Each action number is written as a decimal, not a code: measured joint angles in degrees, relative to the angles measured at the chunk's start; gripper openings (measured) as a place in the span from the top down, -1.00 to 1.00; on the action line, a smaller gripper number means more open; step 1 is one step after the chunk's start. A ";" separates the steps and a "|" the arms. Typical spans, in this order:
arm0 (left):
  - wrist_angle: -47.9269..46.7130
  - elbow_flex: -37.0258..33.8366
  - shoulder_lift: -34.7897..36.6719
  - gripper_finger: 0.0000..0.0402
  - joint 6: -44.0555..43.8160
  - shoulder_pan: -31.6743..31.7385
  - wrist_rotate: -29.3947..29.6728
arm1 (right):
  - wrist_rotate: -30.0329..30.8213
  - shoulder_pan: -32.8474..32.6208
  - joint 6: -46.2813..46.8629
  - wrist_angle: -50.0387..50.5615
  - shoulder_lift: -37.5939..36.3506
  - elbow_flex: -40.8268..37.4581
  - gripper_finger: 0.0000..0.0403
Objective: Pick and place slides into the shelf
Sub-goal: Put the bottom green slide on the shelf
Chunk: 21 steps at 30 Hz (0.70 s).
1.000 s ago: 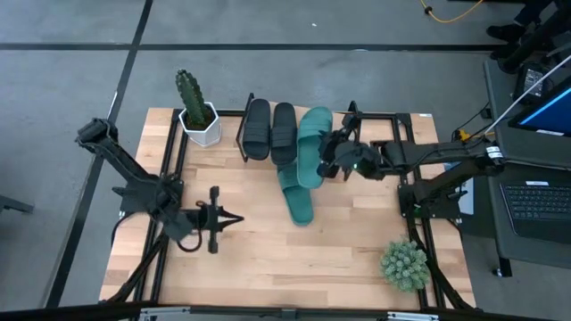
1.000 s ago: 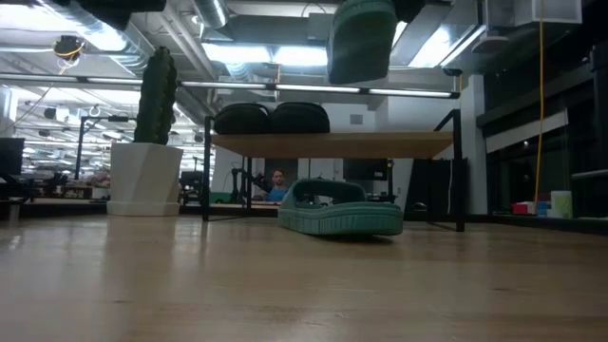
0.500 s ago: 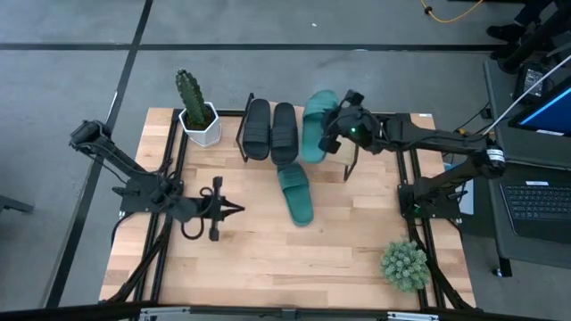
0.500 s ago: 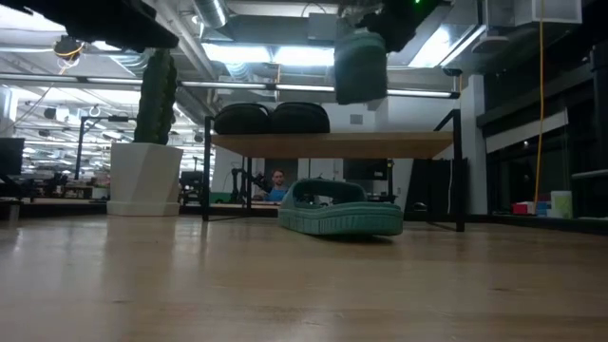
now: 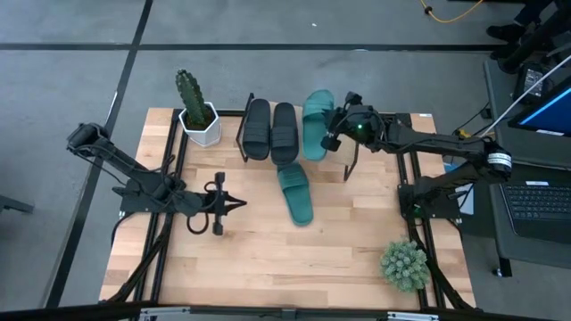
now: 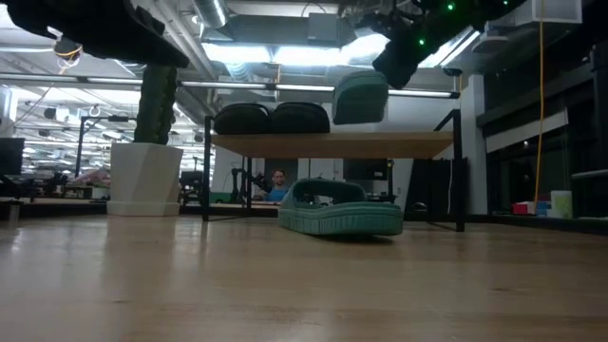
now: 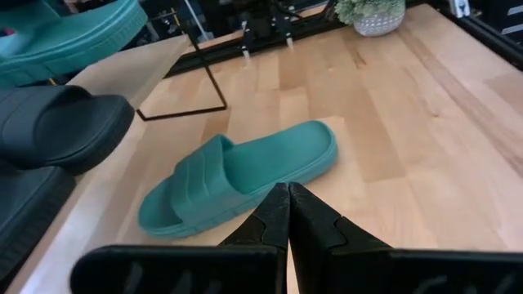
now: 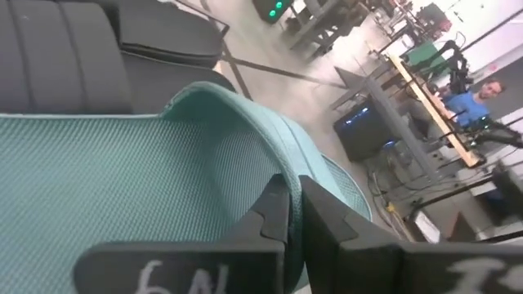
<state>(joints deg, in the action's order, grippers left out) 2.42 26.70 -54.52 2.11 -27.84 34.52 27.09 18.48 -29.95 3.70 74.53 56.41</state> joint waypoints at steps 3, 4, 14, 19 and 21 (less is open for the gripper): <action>0.06 0.00 0.00 1.00 -0.02 1.01 -0.64 | -0.28 0.60 1.33 -1.42 -0.75 -2.27 0.92; 0.18 0.00 0.00 1.00 0.00 1.32 -1.17 | -0.37 0.65 1.40 -1.90 -0.80 -2.90 0.92; 1.13 0.00 -0.02 1.00 -0.02 2.02 -2.34 | 1.09 0.81 4.04 -3.95 -0.80 -5.06 0.92; 1.14 0.02 -0.02 1.00 0.02 2.02 -2.32 | 1.29 0.81 2.18 -3.43 -0.36 -5.06 0.92; 1.16 0.02 -0.02 1.00 0.04 2.02 -2.32 | 1.25 0.81 1.23 -3.55 0.20 -5.06 0.92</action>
<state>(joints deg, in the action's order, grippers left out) 3.57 26.72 -54.54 2.15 -25.82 32.21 28.34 19.29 -28.71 0.14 74.73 51.35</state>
